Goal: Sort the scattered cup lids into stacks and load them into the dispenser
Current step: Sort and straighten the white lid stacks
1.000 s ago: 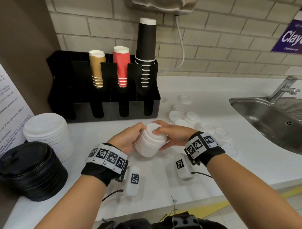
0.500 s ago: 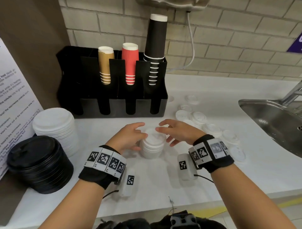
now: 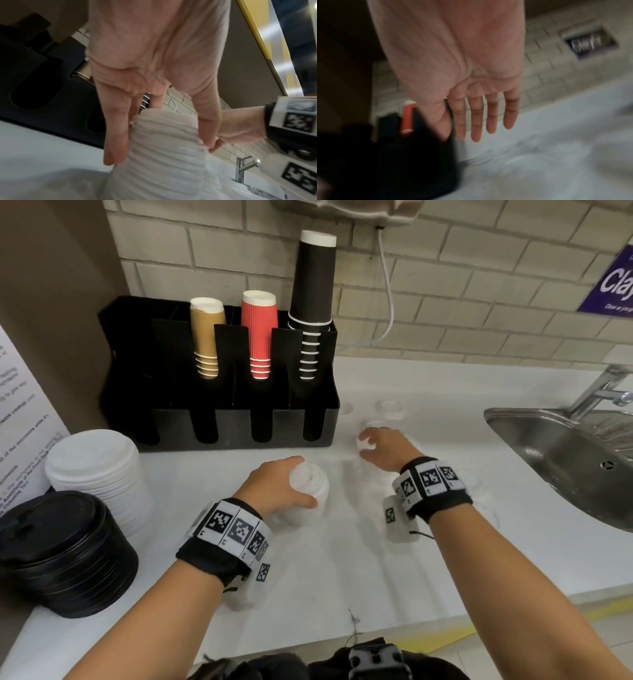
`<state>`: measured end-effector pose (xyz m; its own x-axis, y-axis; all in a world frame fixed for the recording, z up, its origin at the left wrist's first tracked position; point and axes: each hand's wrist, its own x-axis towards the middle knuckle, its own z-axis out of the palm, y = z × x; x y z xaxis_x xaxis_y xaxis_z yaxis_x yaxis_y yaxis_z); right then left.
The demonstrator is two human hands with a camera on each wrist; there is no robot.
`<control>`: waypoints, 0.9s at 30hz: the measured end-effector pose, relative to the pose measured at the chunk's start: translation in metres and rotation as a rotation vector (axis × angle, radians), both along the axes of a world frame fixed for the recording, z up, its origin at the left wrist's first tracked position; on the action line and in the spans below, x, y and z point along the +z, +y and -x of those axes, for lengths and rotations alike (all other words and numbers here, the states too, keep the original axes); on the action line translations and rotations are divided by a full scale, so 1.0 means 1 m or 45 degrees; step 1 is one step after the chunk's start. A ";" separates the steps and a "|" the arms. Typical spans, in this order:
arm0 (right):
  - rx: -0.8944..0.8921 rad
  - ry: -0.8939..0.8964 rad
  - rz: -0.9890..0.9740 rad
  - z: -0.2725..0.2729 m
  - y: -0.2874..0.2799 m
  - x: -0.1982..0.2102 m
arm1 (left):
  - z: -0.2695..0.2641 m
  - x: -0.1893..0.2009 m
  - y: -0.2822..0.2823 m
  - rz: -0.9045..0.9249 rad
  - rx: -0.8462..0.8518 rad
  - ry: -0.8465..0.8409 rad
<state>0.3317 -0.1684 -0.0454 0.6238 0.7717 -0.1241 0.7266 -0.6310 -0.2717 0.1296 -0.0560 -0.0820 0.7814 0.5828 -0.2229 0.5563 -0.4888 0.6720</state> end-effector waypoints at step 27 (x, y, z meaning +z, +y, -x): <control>0.218 0.796 -0.731 0.051 -0.009 -0.016 | 0.009 -0.008 0.001 0.091 0.113 -0.337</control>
